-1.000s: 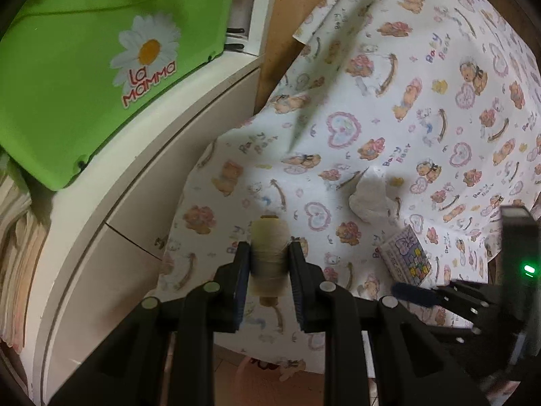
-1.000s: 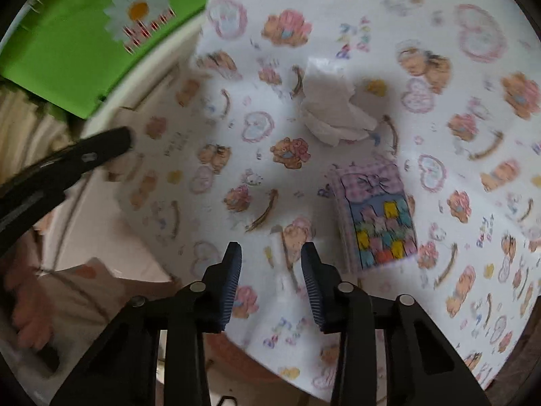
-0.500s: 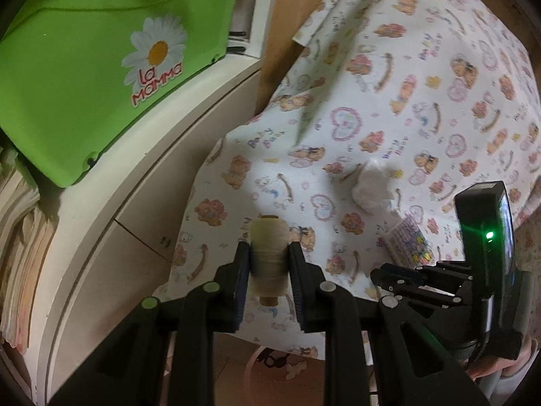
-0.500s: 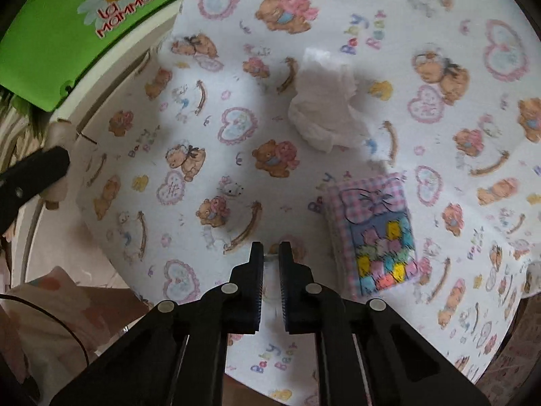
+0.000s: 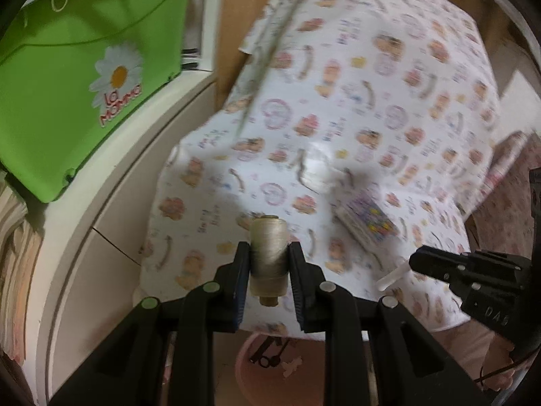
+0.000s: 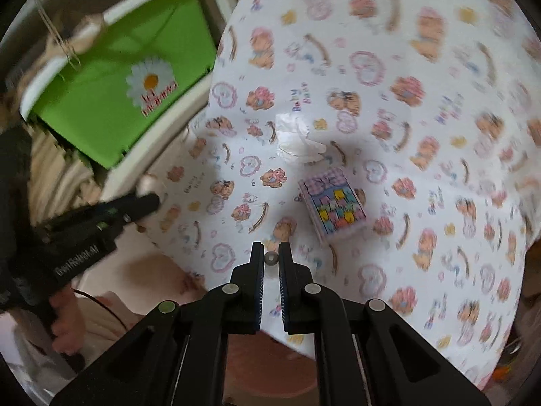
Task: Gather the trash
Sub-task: 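Carry the spool toward the pink basket with the left tool while the right tool grasps the small white stick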
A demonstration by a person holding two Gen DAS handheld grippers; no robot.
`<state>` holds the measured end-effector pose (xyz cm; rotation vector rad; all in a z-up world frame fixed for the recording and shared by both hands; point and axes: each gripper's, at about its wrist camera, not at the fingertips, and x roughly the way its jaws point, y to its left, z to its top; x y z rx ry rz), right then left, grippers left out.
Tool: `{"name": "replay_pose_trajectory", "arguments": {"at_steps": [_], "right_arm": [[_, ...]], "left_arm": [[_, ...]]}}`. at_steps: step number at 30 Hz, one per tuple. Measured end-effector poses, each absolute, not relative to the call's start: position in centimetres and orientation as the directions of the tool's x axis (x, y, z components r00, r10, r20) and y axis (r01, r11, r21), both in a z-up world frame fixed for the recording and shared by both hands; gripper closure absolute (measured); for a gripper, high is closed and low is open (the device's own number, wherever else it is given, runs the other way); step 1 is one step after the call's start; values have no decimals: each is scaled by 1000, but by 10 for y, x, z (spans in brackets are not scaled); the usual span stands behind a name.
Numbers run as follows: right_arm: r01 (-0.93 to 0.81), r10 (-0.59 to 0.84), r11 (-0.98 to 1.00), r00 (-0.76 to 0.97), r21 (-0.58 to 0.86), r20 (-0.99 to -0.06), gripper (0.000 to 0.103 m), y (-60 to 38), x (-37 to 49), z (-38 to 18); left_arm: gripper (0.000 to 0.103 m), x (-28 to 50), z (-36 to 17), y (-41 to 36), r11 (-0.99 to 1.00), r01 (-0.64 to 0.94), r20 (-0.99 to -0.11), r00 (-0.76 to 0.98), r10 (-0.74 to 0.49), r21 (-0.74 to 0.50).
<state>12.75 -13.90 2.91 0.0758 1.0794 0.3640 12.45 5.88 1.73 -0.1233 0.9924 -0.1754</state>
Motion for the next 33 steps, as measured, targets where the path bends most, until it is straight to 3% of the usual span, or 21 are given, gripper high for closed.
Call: {"name": "replay_pose_trajectory", "arguments": {"at_steps": [13, 23, 33], "right_arm": [[-210, 368, 930, 533, 302, -762, 94, -152, 38, 17], [-185, 365, 931, 421, 315, -831, 94, -158, 21, -47], [-215, 253, 956, 258, 200, -932, 94, -138, 10, -116]], "left_arm": [[82, 72, -21, 30, 950, 155, -874, 373, -312, -272], [82, 55, -71, 13, 948, 144, -929, 204, -308, -283], [82, 48, -138, 3, 956, 100, -961, -13, -275, -275]]}}
